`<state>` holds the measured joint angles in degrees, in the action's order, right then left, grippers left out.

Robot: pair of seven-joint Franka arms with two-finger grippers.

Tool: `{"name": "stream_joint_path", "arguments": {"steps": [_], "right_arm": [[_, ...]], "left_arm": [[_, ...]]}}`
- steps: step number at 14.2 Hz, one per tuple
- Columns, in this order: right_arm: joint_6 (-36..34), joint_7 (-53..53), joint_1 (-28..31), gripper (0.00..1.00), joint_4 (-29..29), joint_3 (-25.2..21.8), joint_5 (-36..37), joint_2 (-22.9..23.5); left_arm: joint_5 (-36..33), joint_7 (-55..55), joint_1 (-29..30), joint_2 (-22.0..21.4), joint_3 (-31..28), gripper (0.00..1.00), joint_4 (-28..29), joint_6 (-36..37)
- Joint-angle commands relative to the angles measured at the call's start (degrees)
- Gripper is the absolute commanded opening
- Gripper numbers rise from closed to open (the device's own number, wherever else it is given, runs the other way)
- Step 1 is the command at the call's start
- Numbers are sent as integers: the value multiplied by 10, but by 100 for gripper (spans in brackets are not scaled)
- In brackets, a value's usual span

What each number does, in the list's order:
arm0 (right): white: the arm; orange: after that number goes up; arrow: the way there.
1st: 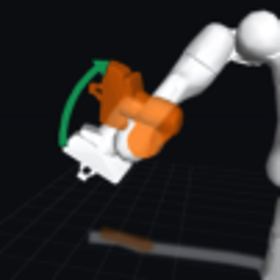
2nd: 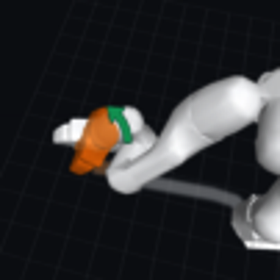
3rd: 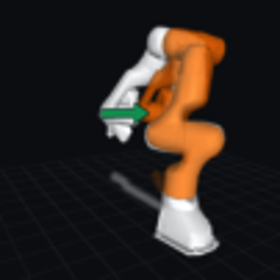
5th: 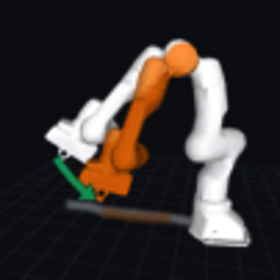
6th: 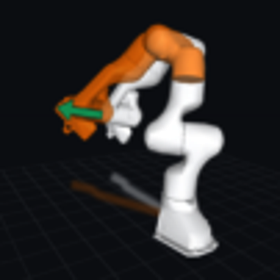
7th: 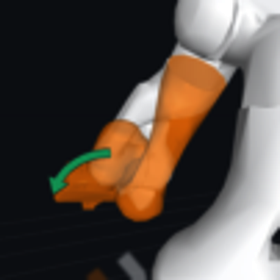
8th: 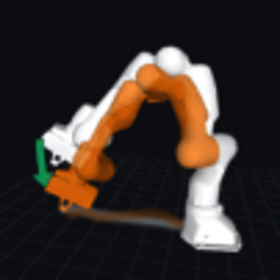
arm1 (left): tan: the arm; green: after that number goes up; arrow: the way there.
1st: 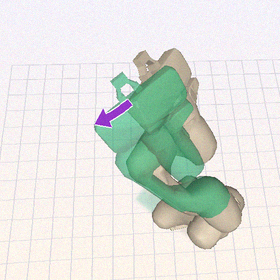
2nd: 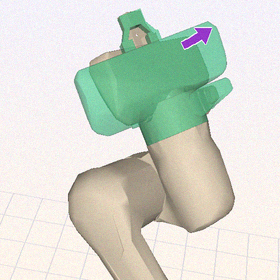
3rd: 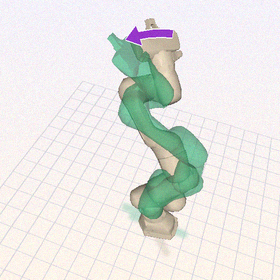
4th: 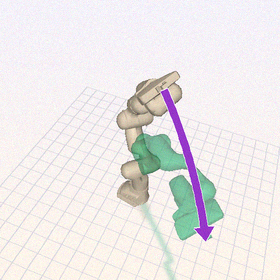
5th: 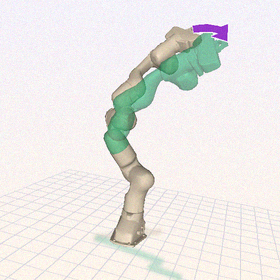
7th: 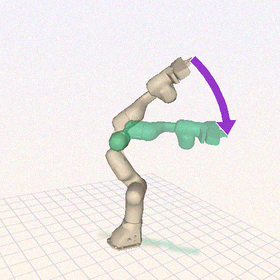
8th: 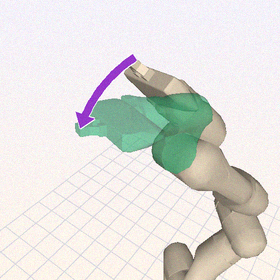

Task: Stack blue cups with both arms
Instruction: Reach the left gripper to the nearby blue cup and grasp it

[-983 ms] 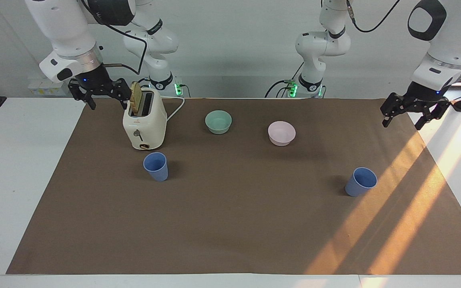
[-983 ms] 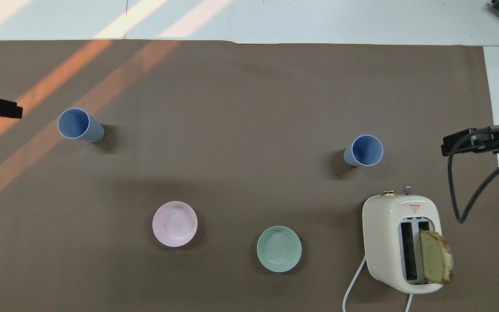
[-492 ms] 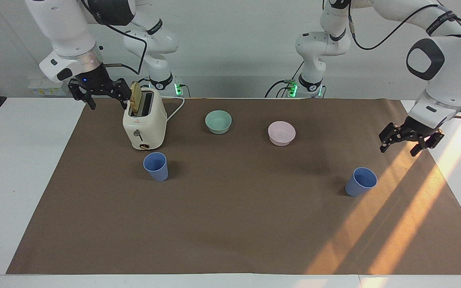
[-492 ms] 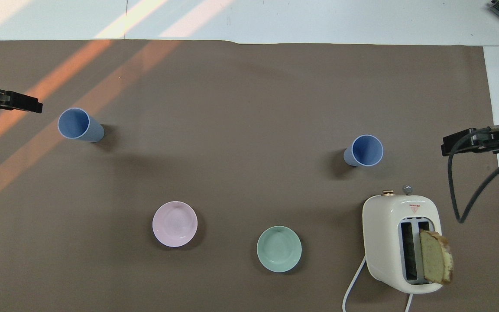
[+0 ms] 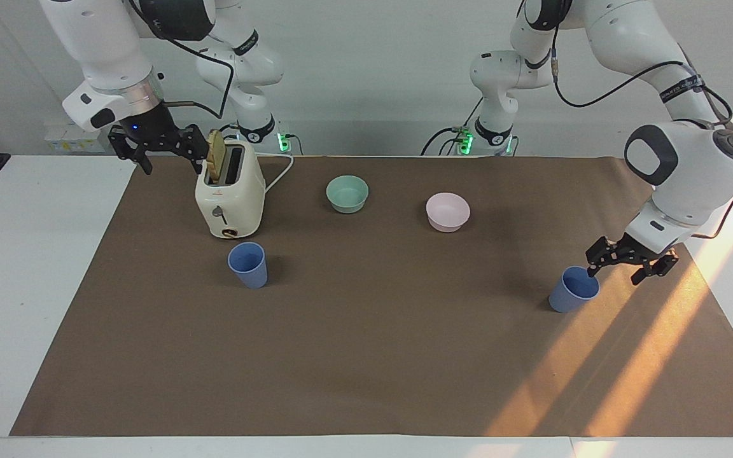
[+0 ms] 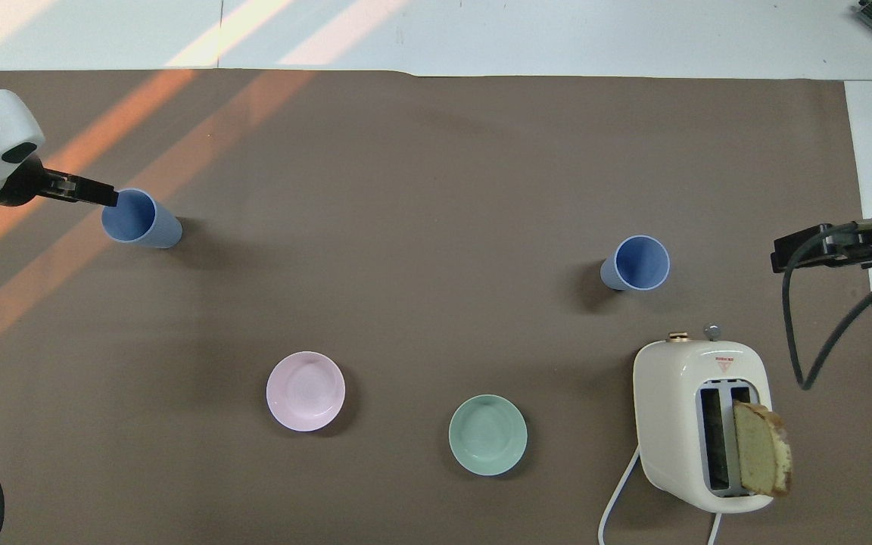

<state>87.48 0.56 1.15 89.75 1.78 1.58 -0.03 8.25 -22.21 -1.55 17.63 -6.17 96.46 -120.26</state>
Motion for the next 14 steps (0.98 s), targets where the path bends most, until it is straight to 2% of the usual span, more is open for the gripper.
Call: {"name": "stream_joint_path", "arguments": {"steps": [1,9,11,12,13,14], "right_arm": [[1,-2,8,100,5,6,-3,-4],[1,-2,8,100,5,6,-3,-4],[1,-3,8,100,5,6,-3,-4],[1,-2,8,100,5,6,-3,-4],[1,-2,8,100,5,6,-3,-4],[1,-2,8,100,5,6,-3,-4]], "left_arm": [[12,-15,6,6,2,100,14,-29],[40,-19,11,46,3,98,50,-93],[39,-19,9,52,4,94,60,-99],[40,-18,8,53,3,89,59,-99],[40,-18,8,52,4,74,59,-99],[40,-13,8,51,4,28,60,-92]]}}
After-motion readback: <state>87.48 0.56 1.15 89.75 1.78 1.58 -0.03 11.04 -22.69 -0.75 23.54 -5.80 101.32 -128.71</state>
